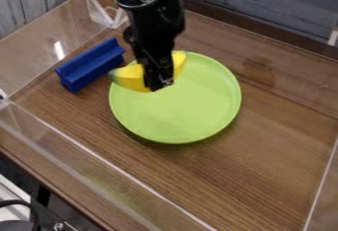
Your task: Put the banana in the green plate
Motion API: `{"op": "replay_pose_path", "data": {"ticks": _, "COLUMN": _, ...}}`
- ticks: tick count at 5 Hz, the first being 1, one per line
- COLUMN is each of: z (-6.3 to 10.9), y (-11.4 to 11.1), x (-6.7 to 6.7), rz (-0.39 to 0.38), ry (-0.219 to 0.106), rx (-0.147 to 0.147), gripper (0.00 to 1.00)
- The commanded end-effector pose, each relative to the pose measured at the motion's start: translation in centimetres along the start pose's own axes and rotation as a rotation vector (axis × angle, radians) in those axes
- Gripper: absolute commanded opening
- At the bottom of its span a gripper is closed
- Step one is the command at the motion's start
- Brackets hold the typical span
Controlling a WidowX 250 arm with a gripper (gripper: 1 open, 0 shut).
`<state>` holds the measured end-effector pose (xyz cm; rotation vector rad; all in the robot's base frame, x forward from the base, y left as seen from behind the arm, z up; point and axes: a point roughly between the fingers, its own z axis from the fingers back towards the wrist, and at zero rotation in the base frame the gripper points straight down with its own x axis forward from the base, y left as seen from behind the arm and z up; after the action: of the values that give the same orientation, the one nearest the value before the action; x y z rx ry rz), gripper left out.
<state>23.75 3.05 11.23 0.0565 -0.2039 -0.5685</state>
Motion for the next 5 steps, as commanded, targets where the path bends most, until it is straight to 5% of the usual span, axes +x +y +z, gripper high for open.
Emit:
{"op": "replay_pose_path", "data": {"ticks": 1, "z": 1.4, "y": 1.4, "x": 0.4, "rz": -0.008, "ry": -0.038, "rx": 0.033, "gripper": 0.00}}
{"op": "replay_pose_path", "data": {"ticks": 3, "z": -1.1, "y": 1.2, "x": 1.6, "rz": 0.125, "ry": -0.025, "rx": 0.062, "gripper": 0.00}}
{"op": "replay_pose_path", "data": {"ticks": 5, "z": -3.5, "y": 1.9, "x": 0.4, "rz": 0.187, "ry": -0.023, "rx": 0.071, "gripper": 0.00}}
